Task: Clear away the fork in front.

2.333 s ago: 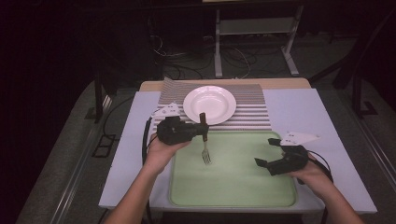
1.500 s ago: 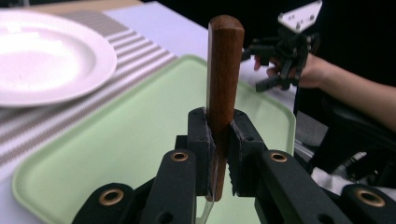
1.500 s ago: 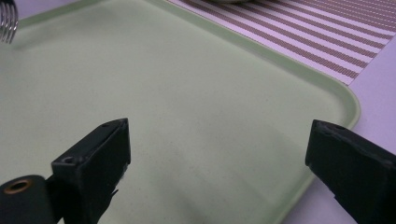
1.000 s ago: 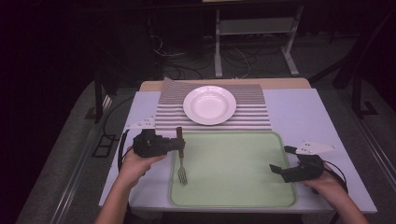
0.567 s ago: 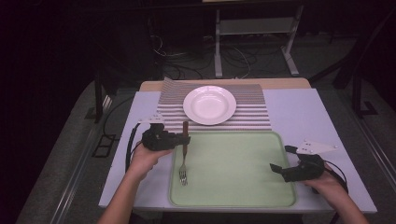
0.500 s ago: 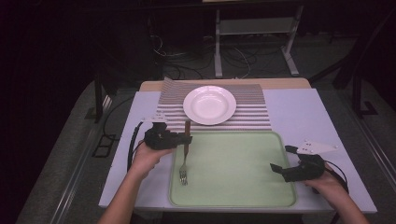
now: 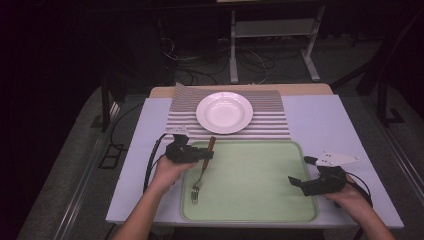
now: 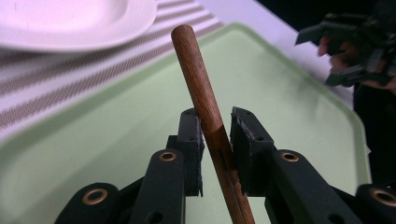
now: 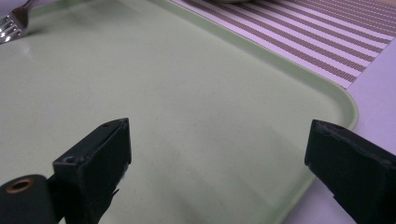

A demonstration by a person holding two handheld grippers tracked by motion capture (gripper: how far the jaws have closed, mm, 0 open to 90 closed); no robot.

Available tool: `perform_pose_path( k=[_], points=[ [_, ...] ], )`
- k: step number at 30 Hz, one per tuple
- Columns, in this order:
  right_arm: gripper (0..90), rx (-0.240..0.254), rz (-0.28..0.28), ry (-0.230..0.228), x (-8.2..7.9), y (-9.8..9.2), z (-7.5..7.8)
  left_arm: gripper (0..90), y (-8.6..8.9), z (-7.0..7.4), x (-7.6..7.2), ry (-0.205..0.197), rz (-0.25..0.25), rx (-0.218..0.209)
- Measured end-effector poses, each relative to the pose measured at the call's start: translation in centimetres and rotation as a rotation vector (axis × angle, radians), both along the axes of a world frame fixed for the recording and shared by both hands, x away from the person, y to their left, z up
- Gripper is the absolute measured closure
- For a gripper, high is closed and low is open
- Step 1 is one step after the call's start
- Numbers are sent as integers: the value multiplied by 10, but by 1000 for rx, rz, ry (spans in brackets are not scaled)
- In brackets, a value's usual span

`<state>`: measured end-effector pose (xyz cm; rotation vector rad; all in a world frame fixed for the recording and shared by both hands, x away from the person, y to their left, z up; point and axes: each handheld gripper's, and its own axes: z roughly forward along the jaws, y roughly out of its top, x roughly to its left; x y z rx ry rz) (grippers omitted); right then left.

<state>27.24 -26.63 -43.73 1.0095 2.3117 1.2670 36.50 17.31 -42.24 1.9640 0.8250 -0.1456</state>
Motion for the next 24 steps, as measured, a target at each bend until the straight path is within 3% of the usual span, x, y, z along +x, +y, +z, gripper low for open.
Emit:
perform_pose_path(
  k=[8,14,19,24],
  points=[
    [72,-1,5,2,1,1,0,721,-3,-15,4,59,21,68],
    [72,1,5,2,1,1,0,711,-5,-22,6,74,22,107],
    [72,0,6,2,1,1,0,677,-7,-24,6,60,25,140],
    [72,0,4,2,1,1,0,684,-6,-22,5,48,34,131]
  ],
)
